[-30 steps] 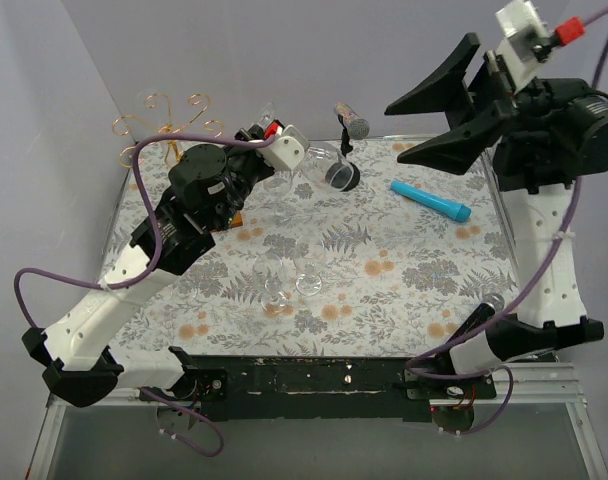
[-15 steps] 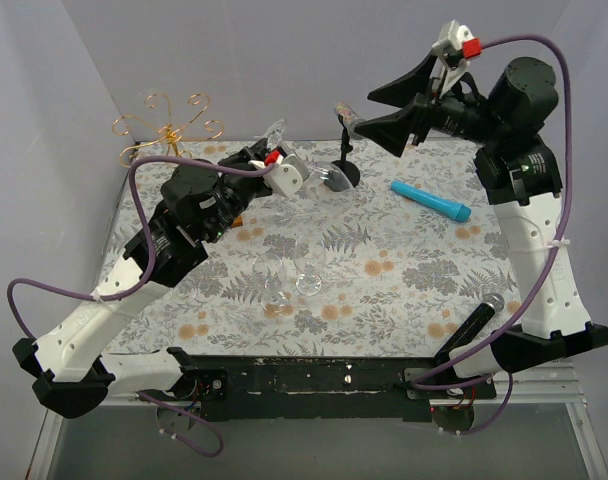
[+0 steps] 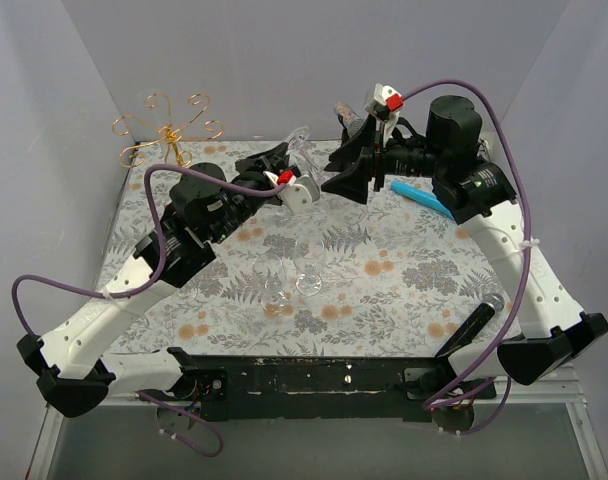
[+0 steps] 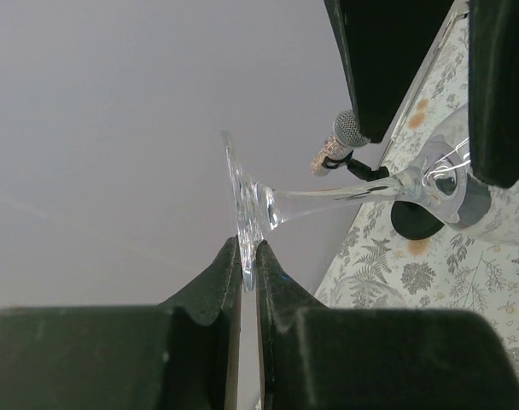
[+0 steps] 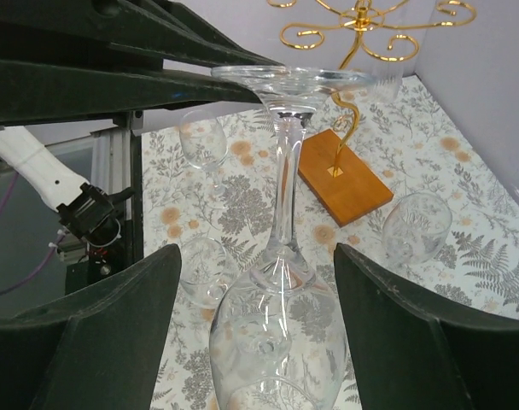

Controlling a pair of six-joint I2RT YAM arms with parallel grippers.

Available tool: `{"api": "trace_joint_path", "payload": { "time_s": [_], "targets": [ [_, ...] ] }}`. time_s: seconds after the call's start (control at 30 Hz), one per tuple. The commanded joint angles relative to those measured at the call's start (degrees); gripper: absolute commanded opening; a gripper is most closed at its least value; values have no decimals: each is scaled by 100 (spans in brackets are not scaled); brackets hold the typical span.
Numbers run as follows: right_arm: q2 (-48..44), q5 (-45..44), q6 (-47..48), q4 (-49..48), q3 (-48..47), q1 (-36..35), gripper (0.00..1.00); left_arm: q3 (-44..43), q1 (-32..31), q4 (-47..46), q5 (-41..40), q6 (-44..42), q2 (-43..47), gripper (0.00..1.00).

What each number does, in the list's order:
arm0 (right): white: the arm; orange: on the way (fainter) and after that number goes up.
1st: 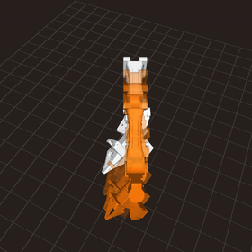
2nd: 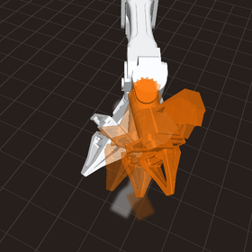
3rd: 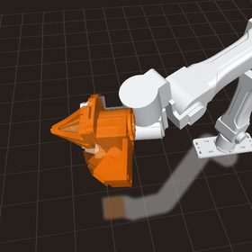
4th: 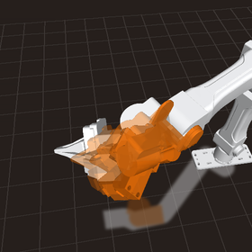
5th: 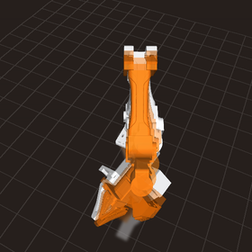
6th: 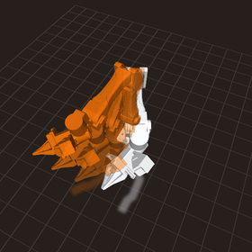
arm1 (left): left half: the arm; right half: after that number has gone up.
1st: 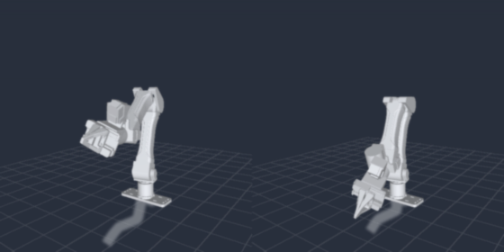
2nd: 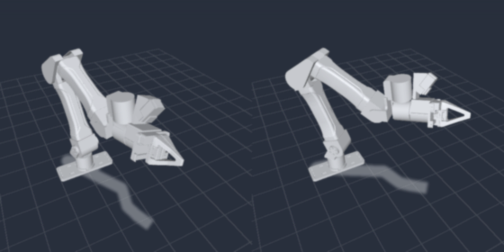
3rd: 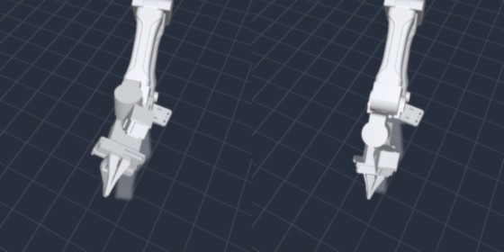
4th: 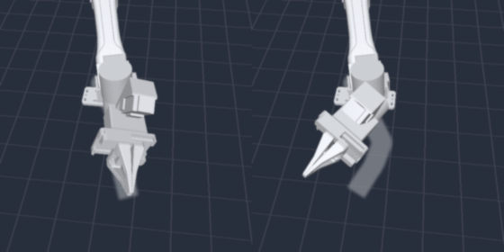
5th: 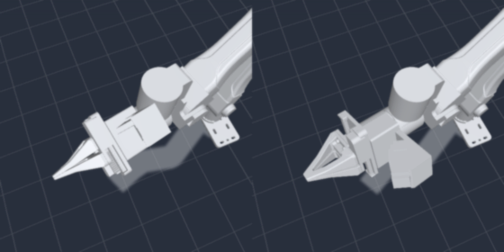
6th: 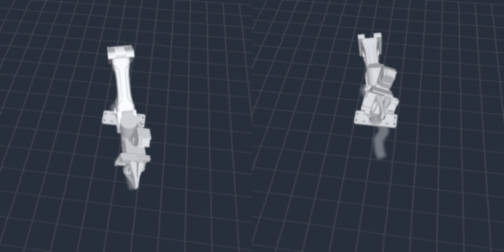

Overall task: Place the wine glass upside down on the wine glass rack
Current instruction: Turn the wine glass upside down at the wine rack.

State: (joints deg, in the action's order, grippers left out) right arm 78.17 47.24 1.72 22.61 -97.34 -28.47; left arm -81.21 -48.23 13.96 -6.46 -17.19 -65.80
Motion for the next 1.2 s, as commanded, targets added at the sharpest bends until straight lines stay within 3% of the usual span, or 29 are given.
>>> {"api": "trace_joint_path", "payload": {
  "time_s": [0.0,0.17,0.27,0.5,0.7,1.03,1.07,1.17],
  "targets": [
    [58,-14,-92,-354,14,-71,79,-62,-108,-569,347,-109,15,0],
    [163,-40,-128,-424,-83,-115,76,-27,-196,-561,365,-188,-56,0],
    [260,4,-356,-494,-57,-150,69,0,-240,-561,356,-214,-82,0],
    [339,30,-383,-565,31,-177,41,61,-328,-561,268,-329,-108,0],
    [365,136,-409,-600,22,-177,10,79,-380,-552,233,-373,-100,0],
    [287,294,-470,-793,215,-177,1,132,-389,-561,303,-215,-38,0],
    [278,285,-479,-819,242,-177,1,132,-389,-561,329,-171,-21,3],
    [225,285,-479,-899,321,-177,1,193,-389,-631,382,22,58,25]
  ]
}}
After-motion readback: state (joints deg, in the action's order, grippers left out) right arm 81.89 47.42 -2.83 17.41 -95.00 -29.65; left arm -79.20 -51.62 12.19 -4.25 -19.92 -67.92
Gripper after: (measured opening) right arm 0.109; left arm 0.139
